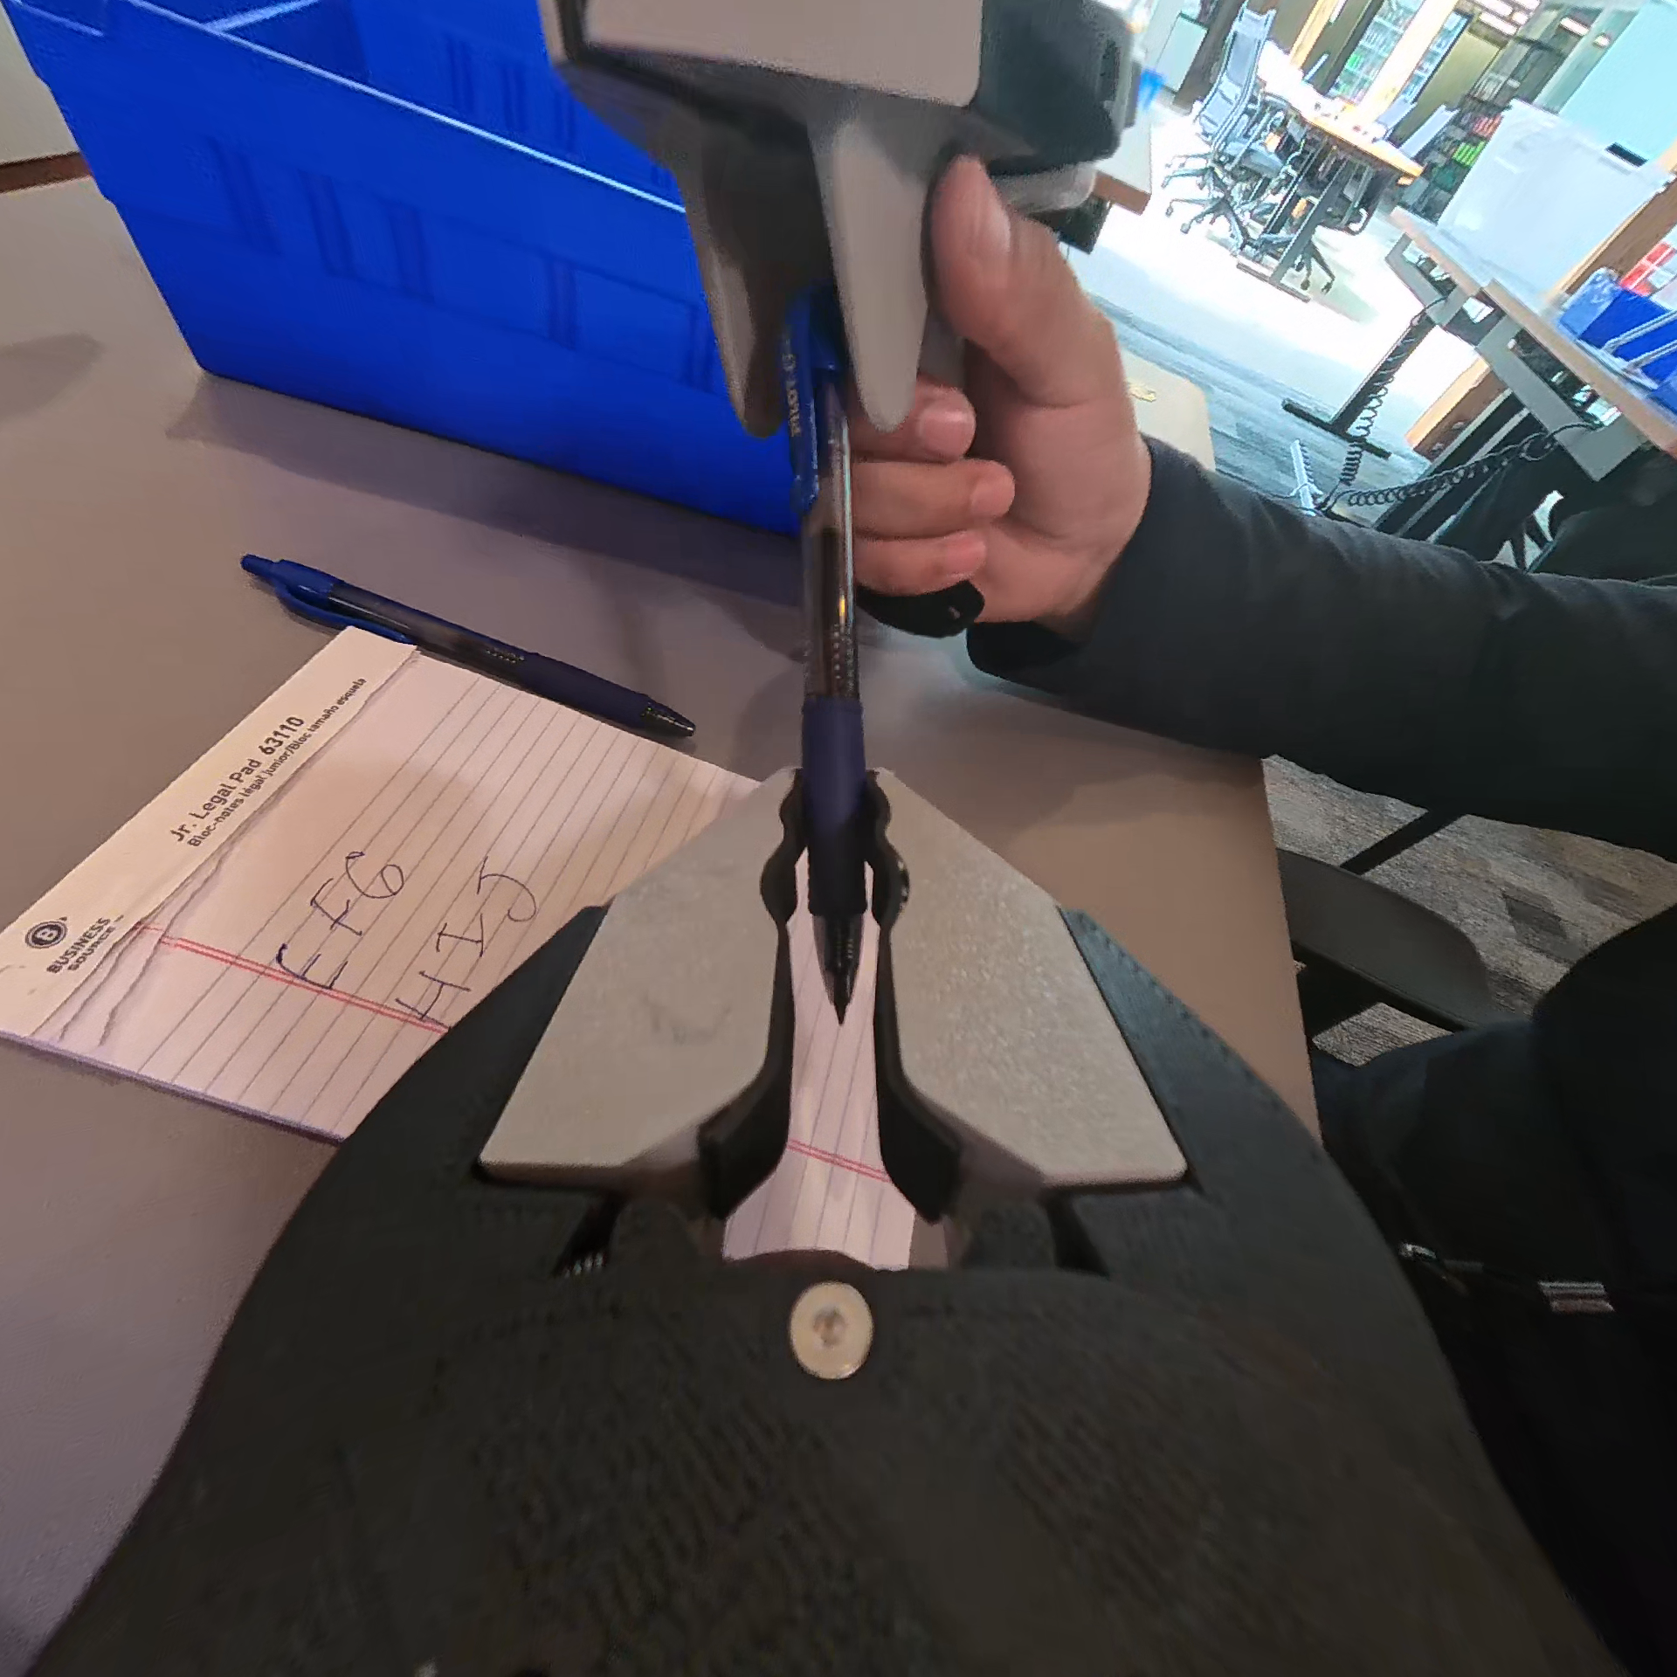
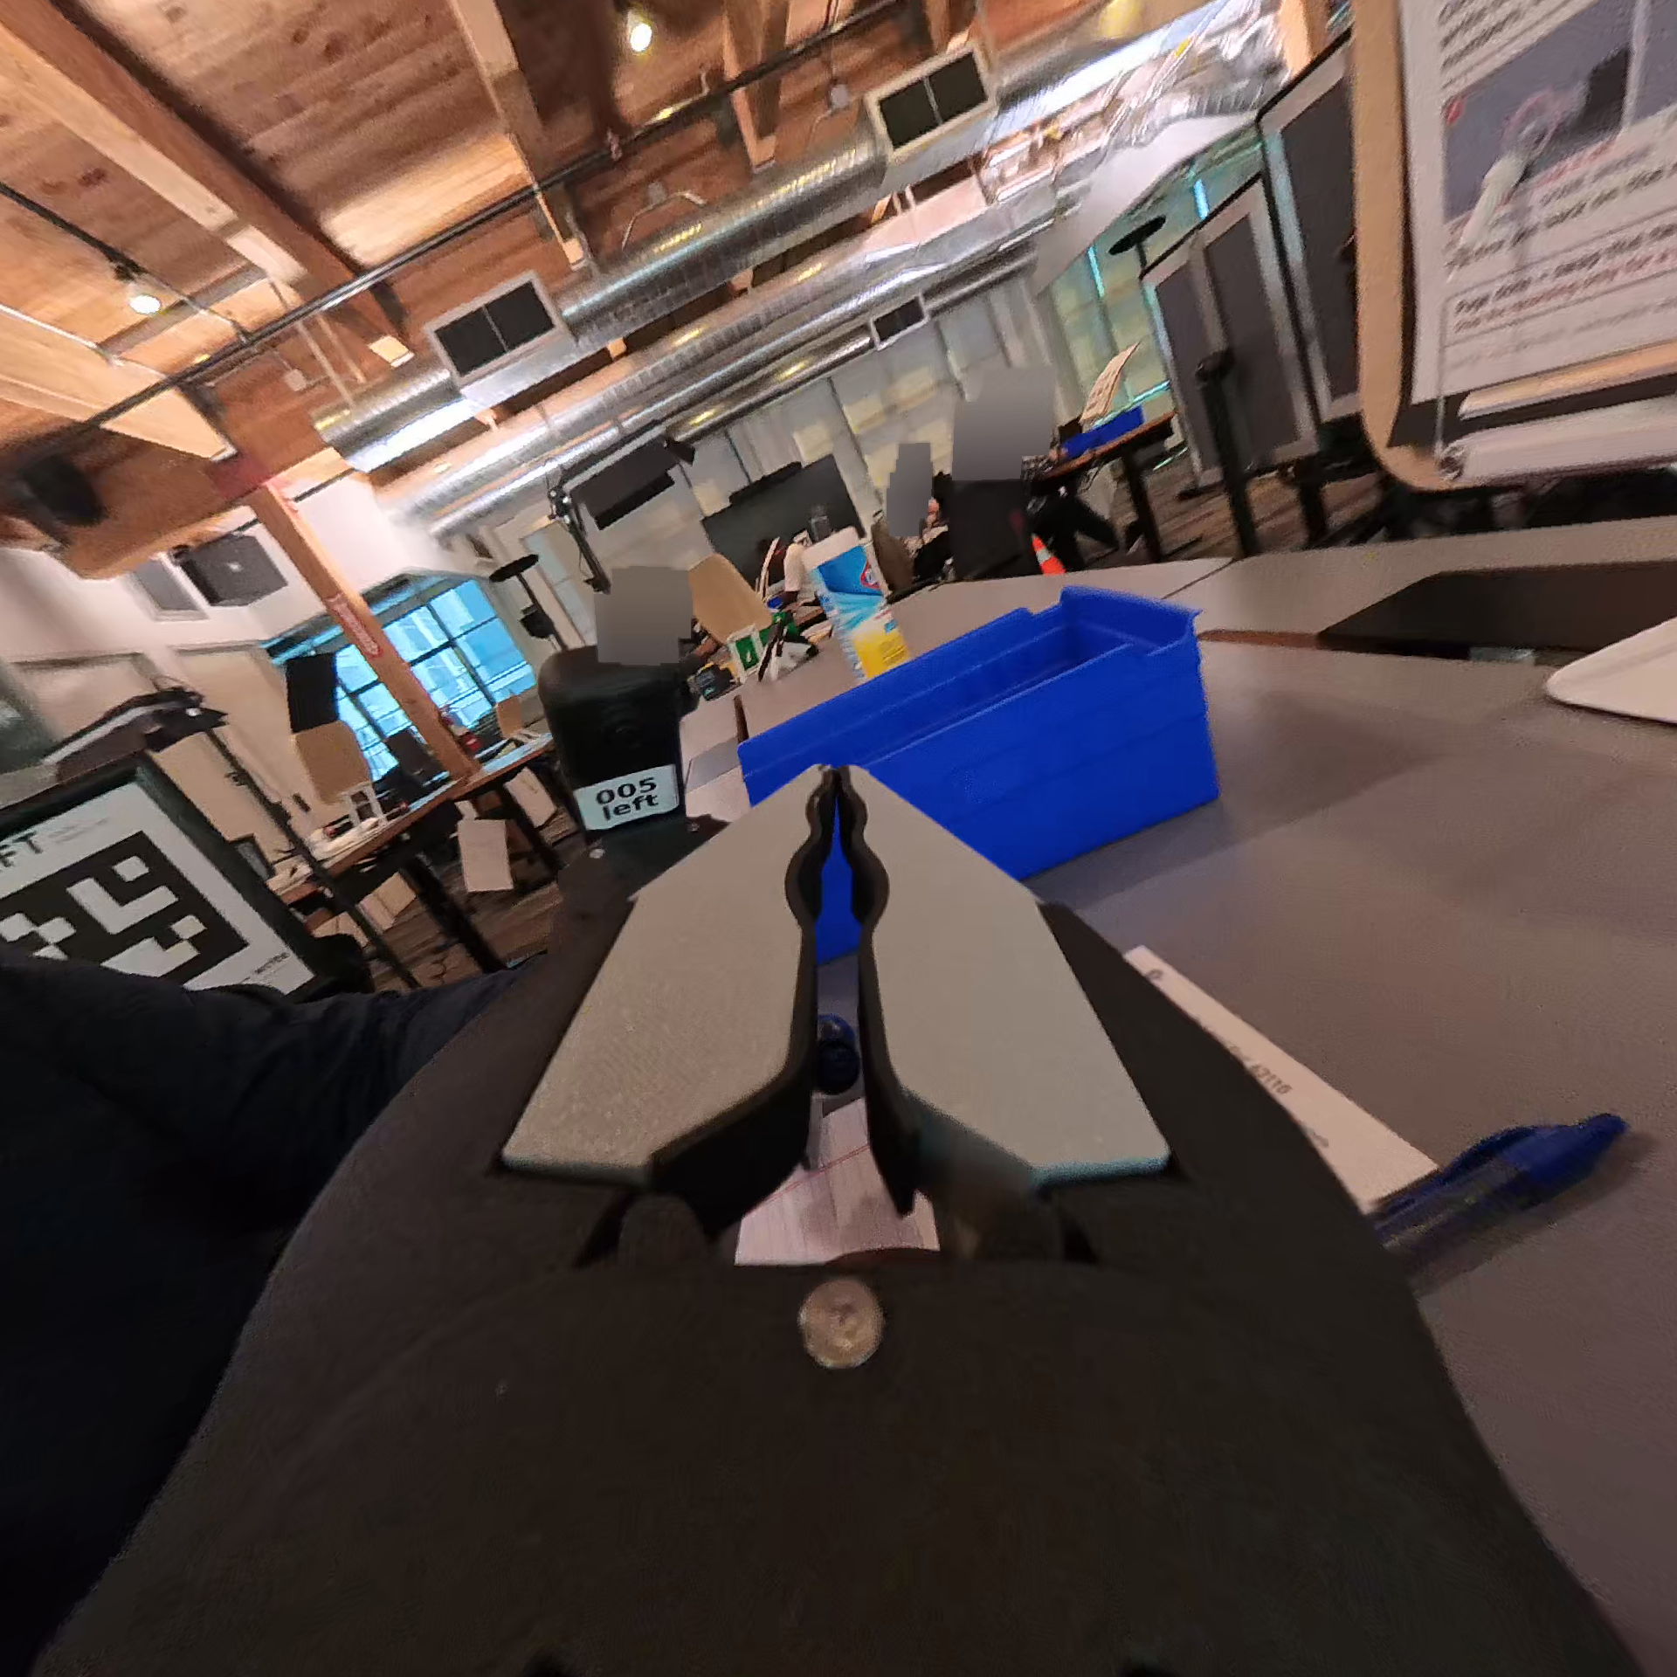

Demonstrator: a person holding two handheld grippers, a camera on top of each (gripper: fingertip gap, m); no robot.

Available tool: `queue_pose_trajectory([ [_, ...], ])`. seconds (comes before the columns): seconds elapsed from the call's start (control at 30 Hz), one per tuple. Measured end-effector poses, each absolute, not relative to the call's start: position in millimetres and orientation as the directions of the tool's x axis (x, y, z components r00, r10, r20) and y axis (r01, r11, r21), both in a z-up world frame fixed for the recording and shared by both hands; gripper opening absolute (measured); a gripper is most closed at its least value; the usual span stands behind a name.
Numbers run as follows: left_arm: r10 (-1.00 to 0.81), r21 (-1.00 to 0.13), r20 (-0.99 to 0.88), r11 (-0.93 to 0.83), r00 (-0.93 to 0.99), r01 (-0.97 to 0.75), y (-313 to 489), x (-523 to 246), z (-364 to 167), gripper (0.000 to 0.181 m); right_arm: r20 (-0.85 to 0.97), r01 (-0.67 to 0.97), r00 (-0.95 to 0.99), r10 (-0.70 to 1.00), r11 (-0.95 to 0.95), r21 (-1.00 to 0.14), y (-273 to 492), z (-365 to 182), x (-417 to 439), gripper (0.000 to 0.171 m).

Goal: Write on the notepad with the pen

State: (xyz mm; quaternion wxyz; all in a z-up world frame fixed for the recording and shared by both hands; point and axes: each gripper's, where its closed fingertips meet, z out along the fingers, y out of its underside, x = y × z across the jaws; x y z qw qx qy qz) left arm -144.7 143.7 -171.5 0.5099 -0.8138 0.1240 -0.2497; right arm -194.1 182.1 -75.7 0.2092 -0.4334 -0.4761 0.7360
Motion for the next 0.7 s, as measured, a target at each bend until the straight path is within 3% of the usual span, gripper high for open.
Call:
queue_pose_trajectory([
  [0.17,-0.440,-0.890,0.274,-0.454,0.855,0.051,143,-150,-172,0.009,-0.462,0.048,-0.570,0.680,-0.534,-0.844,197,-56,-183,0.000],
  [0.47,-0.441,-0.924,0.252,-0.374,0.861,0.079,141,-155,-151,0.008,-0.325,-0.002,-0.414,0.850,-0.358,-0.934,207,-63,-188,0.000],
  [0.7,-0.441,-0.926,0.251,-0.369,0.861,0.081,141,-156,-150,0.008,-0.335,0.068,-0.469,0.817,-0.345,-0.936,188,-73,-192,0.000],
])
